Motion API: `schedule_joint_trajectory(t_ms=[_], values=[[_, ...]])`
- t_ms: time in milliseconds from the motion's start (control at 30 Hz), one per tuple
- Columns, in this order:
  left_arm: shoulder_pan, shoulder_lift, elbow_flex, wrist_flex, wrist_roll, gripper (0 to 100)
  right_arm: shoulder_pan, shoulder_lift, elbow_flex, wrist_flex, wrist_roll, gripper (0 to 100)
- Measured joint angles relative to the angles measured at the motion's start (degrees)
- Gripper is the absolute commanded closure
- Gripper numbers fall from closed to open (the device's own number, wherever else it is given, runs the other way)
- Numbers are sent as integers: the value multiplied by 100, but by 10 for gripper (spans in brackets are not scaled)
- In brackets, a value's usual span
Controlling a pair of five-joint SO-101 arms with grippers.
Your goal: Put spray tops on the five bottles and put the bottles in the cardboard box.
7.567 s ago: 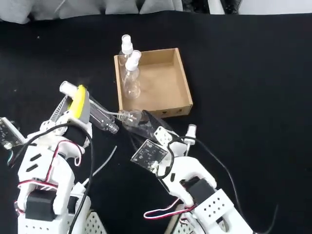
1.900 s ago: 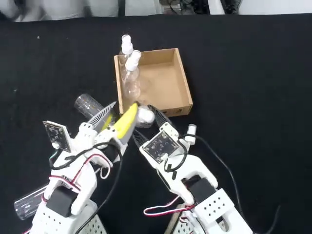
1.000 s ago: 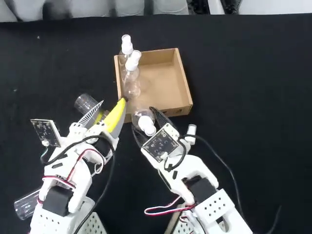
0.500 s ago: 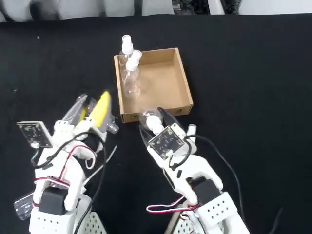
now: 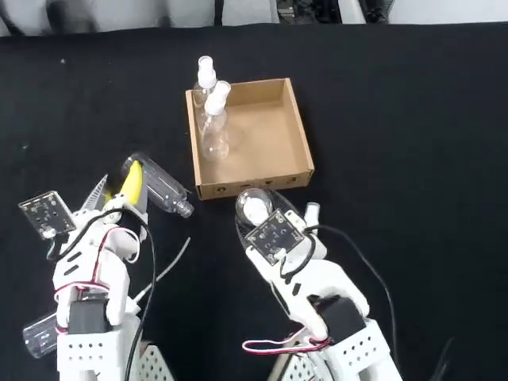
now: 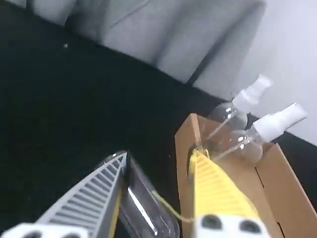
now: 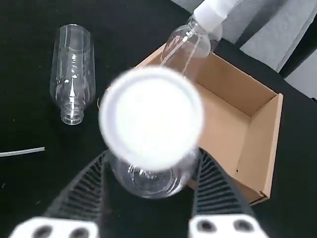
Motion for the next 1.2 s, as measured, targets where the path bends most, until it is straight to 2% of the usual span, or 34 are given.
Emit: schedule_joint_trajectory(t_ms=[100,200,267,367,800,1067,1200], values=[[0,0,149,0,-18,835,0,0,0,53,0,920],[0,0,211,0,-237,924,0,0,0,53,0,920],[0,0,211,0,-484,949,26,0,0,53,0,920],[0,0,211,0,-747,948,35,0,0,53,0,920],[0,0,369,0,-844,949,35,0,0,246,0,920],[0,0,378,598,-844,946,35,0,0,246,0,921],[0,0,387,633,-844,946,35,0,0,246,0,921]])
